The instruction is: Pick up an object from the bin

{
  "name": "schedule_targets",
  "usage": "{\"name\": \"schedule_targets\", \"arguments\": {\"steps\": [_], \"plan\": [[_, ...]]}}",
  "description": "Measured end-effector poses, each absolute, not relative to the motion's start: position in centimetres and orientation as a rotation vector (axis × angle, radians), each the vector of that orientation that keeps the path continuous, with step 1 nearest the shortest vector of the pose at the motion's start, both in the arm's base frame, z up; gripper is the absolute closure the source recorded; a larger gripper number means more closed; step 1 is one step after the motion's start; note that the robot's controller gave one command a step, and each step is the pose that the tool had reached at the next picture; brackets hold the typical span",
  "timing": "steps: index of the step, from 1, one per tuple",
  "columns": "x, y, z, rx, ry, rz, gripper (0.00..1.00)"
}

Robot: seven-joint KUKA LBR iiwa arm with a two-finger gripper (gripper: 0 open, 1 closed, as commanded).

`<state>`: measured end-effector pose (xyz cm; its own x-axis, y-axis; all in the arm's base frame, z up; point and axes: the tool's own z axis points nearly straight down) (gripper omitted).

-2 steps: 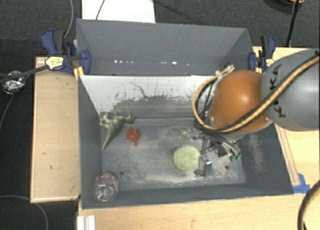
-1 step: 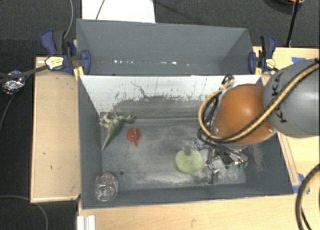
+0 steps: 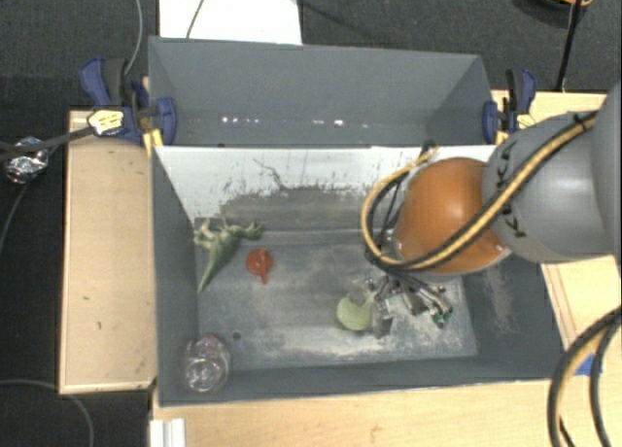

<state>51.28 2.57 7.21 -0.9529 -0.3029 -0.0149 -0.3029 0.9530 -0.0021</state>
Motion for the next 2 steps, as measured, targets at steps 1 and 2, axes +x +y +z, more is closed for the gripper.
{"name": "schedule_targets", "arguments": {"steps": [1, 2], "plan": [[51.3, 2.6, 7.2, -0.478, 3.09, 0.0, 1.0], [54.3, 2.8, 7.2, -0.482, 3.097, 0.001, 1.0]]}}
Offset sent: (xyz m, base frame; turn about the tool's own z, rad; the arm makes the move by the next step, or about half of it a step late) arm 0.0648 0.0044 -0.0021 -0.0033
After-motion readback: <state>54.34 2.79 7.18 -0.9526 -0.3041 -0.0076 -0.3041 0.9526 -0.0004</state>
